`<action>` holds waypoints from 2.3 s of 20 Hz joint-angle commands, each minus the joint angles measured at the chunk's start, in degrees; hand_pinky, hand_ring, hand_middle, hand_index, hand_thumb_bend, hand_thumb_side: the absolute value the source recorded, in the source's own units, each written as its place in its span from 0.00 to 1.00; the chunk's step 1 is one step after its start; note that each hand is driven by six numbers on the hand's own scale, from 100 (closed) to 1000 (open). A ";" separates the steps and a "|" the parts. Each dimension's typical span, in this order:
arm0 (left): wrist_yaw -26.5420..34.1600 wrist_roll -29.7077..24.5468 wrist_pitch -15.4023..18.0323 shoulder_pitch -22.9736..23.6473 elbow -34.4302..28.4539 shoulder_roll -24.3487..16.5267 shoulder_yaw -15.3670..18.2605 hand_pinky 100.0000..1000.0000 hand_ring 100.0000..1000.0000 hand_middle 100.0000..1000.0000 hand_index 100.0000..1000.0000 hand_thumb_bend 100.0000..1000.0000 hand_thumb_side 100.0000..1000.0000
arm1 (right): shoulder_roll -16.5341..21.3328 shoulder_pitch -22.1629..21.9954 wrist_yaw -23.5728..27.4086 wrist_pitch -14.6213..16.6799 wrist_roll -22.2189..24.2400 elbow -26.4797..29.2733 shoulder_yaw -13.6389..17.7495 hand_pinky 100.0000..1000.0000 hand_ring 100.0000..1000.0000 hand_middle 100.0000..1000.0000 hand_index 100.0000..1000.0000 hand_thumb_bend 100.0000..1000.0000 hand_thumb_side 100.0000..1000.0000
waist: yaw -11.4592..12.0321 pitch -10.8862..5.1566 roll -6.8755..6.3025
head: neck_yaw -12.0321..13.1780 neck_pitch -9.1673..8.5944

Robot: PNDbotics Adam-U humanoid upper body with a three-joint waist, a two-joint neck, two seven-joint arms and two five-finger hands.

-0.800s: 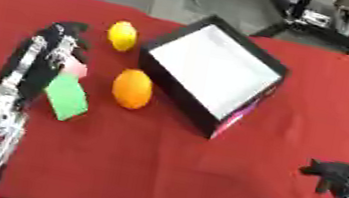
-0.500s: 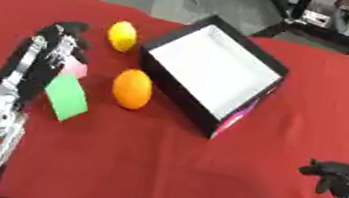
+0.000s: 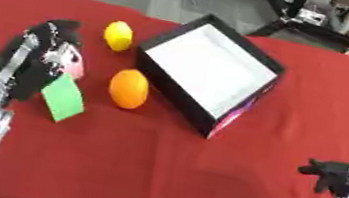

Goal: Pick up objects on the table and place them in the box.

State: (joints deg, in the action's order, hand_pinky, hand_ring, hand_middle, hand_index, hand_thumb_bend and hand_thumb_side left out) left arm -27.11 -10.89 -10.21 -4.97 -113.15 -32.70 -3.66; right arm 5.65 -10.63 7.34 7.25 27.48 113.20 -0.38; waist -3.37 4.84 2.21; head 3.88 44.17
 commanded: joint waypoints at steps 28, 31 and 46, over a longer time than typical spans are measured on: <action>-29.42 -18.51 -3.96 -0.30 7.77 -10.19 -3.52 0.73 0.64 0.71 0.92 0.32 0.81 | 0.78 0.39 0.14 -0.33 -0.14 1.39 -0.07 1.00 0.69 0.35 0.65 0.00 0.43 | -0.72 -0.60 -0.97 | -0.20 -0.05; -29.17 -18.06 -3.73 -0.60 9.32 -9.74 -4.13 0.73 0.65 0.71 0.92 0.33 0.81 | 0.81 0.36 0.12 -0.32 -0.15 1.39 -0.08 1.00 0.69 0.35 0.65 0.00 0.44 | -0.67 -0.60 -0.96 | -0.18 -0.05; -25.21 -12.52 -3.47 -0.68 12.16 -8.21 -4.60 0.69 0.46 0.42 0.69 0.00 0.10 | 0.81 0.28 0.05 -0.29 -0.22 1.39 -0.05 1.00 0.69 0.35 0.65 0.00 0.44 | -0.50 -0.56 -0.90 | -0.29 -0.05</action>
State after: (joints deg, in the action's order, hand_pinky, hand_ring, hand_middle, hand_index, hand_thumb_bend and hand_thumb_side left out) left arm -52.87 -24.46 -13.52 -5.33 -100.47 -39.79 -8.88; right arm 5.74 -10.59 7.35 6.86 27.45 113.20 -0.41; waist -3.90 4.82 2.20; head 3.54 44.17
